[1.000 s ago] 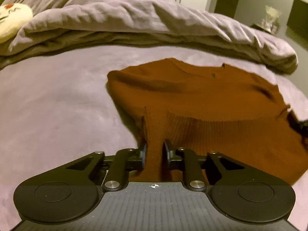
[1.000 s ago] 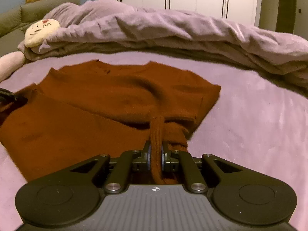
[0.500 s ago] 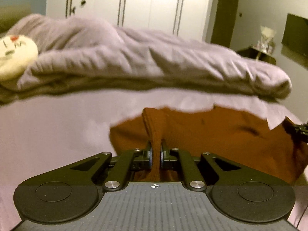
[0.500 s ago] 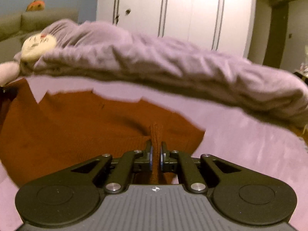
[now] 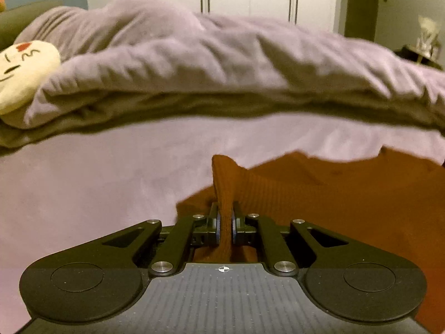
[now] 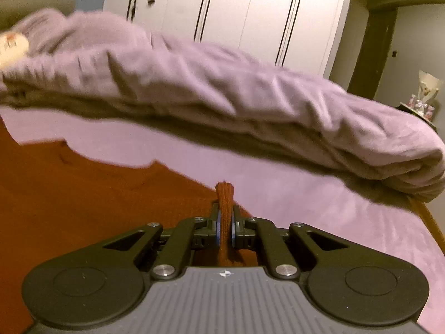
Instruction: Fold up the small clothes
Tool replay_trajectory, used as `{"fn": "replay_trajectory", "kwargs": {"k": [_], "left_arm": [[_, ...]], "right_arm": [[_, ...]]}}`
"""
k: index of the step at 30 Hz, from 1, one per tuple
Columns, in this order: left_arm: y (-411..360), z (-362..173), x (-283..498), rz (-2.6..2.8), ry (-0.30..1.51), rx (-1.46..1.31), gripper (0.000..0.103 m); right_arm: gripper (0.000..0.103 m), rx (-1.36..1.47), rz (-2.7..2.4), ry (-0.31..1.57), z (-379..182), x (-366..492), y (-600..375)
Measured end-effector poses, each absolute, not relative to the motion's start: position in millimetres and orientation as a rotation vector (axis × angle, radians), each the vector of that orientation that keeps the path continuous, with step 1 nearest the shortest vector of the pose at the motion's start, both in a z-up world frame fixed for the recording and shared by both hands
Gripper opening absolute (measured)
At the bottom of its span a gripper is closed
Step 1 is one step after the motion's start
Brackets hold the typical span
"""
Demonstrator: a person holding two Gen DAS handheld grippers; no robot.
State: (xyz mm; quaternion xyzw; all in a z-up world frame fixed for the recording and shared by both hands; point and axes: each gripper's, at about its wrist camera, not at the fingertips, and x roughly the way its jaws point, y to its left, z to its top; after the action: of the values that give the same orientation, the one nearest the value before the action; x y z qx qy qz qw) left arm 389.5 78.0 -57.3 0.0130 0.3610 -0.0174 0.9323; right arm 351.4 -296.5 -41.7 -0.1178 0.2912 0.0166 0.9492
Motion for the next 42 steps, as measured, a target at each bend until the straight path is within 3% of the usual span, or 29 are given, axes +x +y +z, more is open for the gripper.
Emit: {"fn": "replay_trajectory", "kwargs": {"k": [12,19,24,28,30,32,34,38,42], "left_arm": [[79,-43,420,0.081,0.617,0.037,0.009],[64,-81,443,0.188,0.644,0.15,0.011],[78,-86,434,0.25,0.666,0.092,0.058],[83,-64,406,0.281,0.647,0.006,0.071],[74,-54,388,0.228,0.621,-0.027,0.089],[57,-50,376,0.181,0.612,-0.052,0.091],[36,-54,370,0.102,0.622,-0.079,0.094],[4,-84,376,0.047,0.674,-0.073,0.095],[2,-107,377,0.059,0.643,-0.037,0.101]], "right_arm": [[0.005,-0.321,-0.05,0.546,-41,400,-285],[0.006,-0.338,-0.129,0.576,-65,435,-272],[0.007,-0.346,-0.148,0.63,-91,442,-275],[0.037,-0.307,-0.202,0.627,-86,444,-282],[0.046,-0.283,-0.215,0.595,-74,435,-281],[0.057,-0.255,-0.189,0.494,-59,407,-271],[0.075,-0.189,-0.082,0.431,-47,376,-255],[0.079,-0.036,0.176,0.429,-52,335,-228],[0.083,-0.186,0.167,0.508,-88,332,-211]]}}
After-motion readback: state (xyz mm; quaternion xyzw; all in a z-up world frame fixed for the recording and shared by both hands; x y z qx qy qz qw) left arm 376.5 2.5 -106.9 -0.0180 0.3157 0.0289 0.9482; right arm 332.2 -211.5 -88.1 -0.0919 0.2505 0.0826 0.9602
